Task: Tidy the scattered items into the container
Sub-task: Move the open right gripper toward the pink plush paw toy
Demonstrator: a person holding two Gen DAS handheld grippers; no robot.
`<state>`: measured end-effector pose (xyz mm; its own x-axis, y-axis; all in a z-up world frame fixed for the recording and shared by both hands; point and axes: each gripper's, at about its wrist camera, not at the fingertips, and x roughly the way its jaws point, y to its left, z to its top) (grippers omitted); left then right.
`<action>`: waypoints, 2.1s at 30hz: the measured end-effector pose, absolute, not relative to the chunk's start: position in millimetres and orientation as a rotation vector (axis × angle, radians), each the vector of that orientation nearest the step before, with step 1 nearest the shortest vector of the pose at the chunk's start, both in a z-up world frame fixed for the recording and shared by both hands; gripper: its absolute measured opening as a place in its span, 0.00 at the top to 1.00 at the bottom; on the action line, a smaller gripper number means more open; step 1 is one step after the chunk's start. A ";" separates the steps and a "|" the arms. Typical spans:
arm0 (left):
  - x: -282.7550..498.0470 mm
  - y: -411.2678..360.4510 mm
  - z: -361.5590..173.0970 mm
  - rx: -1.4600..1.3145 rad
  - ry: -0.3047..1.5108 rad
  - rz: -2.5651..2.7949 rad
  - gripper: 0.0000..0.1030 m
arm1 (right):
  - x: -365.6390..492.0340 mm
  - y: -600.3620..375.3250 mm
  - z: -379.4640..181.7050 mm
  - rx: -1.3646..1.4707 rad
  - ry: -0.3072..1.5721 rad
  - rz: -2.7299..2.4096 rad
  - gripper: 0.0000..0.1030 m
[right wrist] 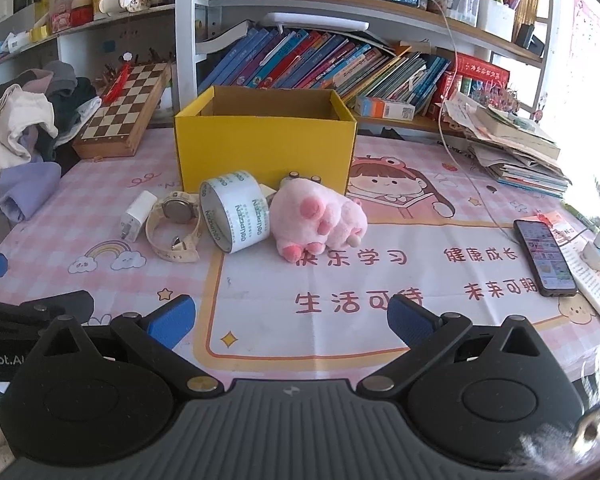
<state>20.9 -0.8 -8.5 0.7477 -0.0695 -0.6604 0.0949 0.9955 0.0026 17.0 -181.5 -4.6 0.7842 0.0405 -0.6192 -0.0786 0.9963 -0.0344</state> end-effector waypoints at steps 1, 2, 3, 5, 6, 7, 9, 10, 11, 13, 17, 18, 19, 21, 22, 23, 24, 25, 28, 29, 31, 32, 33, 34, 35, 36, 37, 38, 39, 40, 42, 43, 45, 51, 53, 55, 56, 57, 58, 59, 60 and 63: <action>22.8 -0.7 -9.1 0.034 0.724 -0.087 0.00 | 20.2 -183.0 -5.1 -0.050 0.672 0.070 0.00; 24.7 -0.6 -9.8 0.031 0.728 -0.084 0.00 | 23.5 -184.4 -5.6 -0.042 0.677 0.074 0.00; 26.6 -0.5 -10.5 0.028 0.731 -0.081 0.00 | 27.4 -185.3 -6.2 -0.038 0.682 0.073 0.00; 30.1 -1.0 -11.3 0.029 0.733 -0.075 0.00 | 35.1 -186.9 -7.4 -0.030 0.692 0.069 0.00; 31.6 -1.1 -11.9 0.029 0.734 -0.072 0.00 | 38.7 -186.9 -7.8 -0.032 0.693 0.065 0.00; 33.6 -1.4 -12.8 0.028 0.736 -0.068 0.00 | 42.2 -187.2 -7.9 -0.033 0.692 0.066 0.00; 38.1 -2.1 -15.0 0.023 0.743 -0.060 0.00 | 49.3 -187.7 -8.1 -0.036 0.690 0.069 0.00; 40.7 -2.4 -16.3 0.020 0.750 -0.058 0.00 | 52.6 -188.3 -8.2 -0.037 0.690 0.072 0.00; 43.3 -2.7 -17.6 0.016 0.756 -0.055 0.00 | 56.0 -189.0 -8.6 -0.039 0.689 0.074 0.00; 48.4 -2.7 -19.2 0.009 0.764 -0.047 0.00 | 64.0 -190.1 -9.4 -0.045 0.694 0.078 0.00; 58.5 -3.0 -22.2 -0.004 0.769 -0.029 0.01 | 78.5 -192.3 -11.4 -0.056 0.700 0.087 0.00; 61.0 -3.3 -23.1 -0.008 0.770 -0.025 0.01 | 82.0 -192.9 -11.9 -0.059 0.701 0.090 0.00; 63.8 -3.5 -24.0 -0.012 0.771 -0.023 0.05 | 85.7 -193.9 -12.3 -0.061 0.702 0.091 0.00; 69.2 -3.9 -25.8 -0.018 0.775 -0.017 0.08 | 93.0 -196.1 -13.1 -0.065 0.704 0.092 0.00; 72.5 -4.1 -26.6 -0.021 0.777 -0.015 0.09 | 97.0 -197.3 -13.6 -0.067 0.706 0.091 0.00; 75.2 -4.3 -27.3 -0.025 0.779 -0.013 0.10 | 100.6 -198.4 -14.0 -0.067 0.709 0.092 0.00; 78.0 -4.2 -27.7 -0.028 0.780 -0.012 0.11 | 104.1 -199.4 -14.4 -0.068 0.711 0.094 0.00; 81.3 -4.3 -28.2 -0.031 0.781 -0.012 0.13 | 108.0 -200.0 -15.1 -0.070 0.714 0.096 0.00; 90.3 -5.6 -30.3 -0.038 0.784 -0.007 0.21 | 119.7 -201.7 -16.8 -0.077 0.719 0.105 0.01; 93.1 -6.1 -31.0 -0.039 0.787 -0.003 0.25 | 123.3 -202.3 -17.3 -0.079 0.720 0.108 0.01; 98.6 -6.3 -31.8 -0.041 0.786 0.009 0.29 | 130.7 -203.5 -18.2 -0.083 0.722 0.112 0.01; 101.2 -6.3 -32.2 -0.039 0.783 0.019 0.32 | 134.8 -204.7 -18.5 -0.083 0.721 0.114 0.01; 103.8 -6.1 -32.6 -0.036 0.780 0.027 0.34 | 138.5 -205.6 -18.8 -0.083 0.721 0.113 0.01; 106.6 -5.8 -32.9 -0.033 0.776 0.033 0.39 | 142.8 -206.9 -19.2 -0.083 0.724 0.114 0.01; 109.6 -5.4 -33.4 -0.033 0.776 0.040 0.45 | 146.7 -207.8 -19.9 -0.083 0.726 0.117 0.01; 112.7 -4.9 -34.0 -0.033 0.777 0.046 0.47 | 150.6 -208.8 -20.6 -0.084 0.728 0.121 0.01; 115.8 -4.2 -34.7 -0.037 0.780 0.054 0.49 | 154.4 -209.6 -21.3 -0.084 0.731 0.125 0.01; 118.8 -3.4 -35.4 -0.042 0.783 0.062 0.49 | 158.2 -210.1 -21.8 -0.085 0.733 0.131 0.01; 121.9 -2.5 -36.1 -0.047 0.786 0.069 0.49 | 161.8 -210.4 -22.3 -0.087 0.735 0.136 0.01; 124.9 -2.0 -36.7 -0.051 0.789 0.077 0.49 | 165.2 -210.4 -22.5 -0.089 0.736 0.141 0.01; 130.4 -1.0 -38.1 -0.054 0.795 0.093 0.49 | 172.7 -210.9 -23.2 -0.092 0.738 0.149 0.01; 133.3 -0.4 -38.8 -0.055 0.796 0.101 0.49 | 176.4 -211.2 -23.7 -0.094 0.740 0.153 0.01; 140.3 1.3 -40.5 -0.060 0.800 0.117 0.49 | 183.4 -212.4 -25.4 -0.096 0.747 0.159 0.01; 161.4 8.1 -46.6 -0.080 0.817 0.161 0.50 | 204.2 -217.7 -31.6 -0.093 0.779 0.171 0.01; 167.5 9.8 -48.6 -0.085 0.825 0.167 0.51 | 210.1 -219.2 -32.9 -0.088 0.785 0.173 0.01; 173.0 11.1 -50.8 -0.090 0.834 0.167 0.52 | 215.4 -220.2 -34.2 -0.084 0.793 0.177 0.01; 175.4 11.5 -51.8 -0.093 0.839 0.166 0.52 | 218.1 -220.6 -35.2 -0.082 0.799 0.179 0.01; 177.7 11.9 -52.9 -0.095 0.844 0.164 0.52 | 220.3 -220.9 -36.0 -0.080 0.804 0.180 0.01; 179.9 12.1 -54.0 -0.098 0.848 0.163 0.52 | 222.1 -221.1 -36.7 -0.077 0.809 0.184 0.01; 181.9 12.3 -55.0 -0.101 0.852 0.161 0.52 | 223.9 -221.2 -37.3 -0.076 0.813 0.187 0.01; 183.4 13.2 -55.6 -0.108 0.854 0.159 0.52 | 225.2 -221.1 -37.8 -0.076 0.814 0.190 0.01; 186.3 20.5 -56.8 -0.159 0.858 0.163 0.53 | 229.2 -221.3 -38.5 -0.075 0.817 0.196 0.02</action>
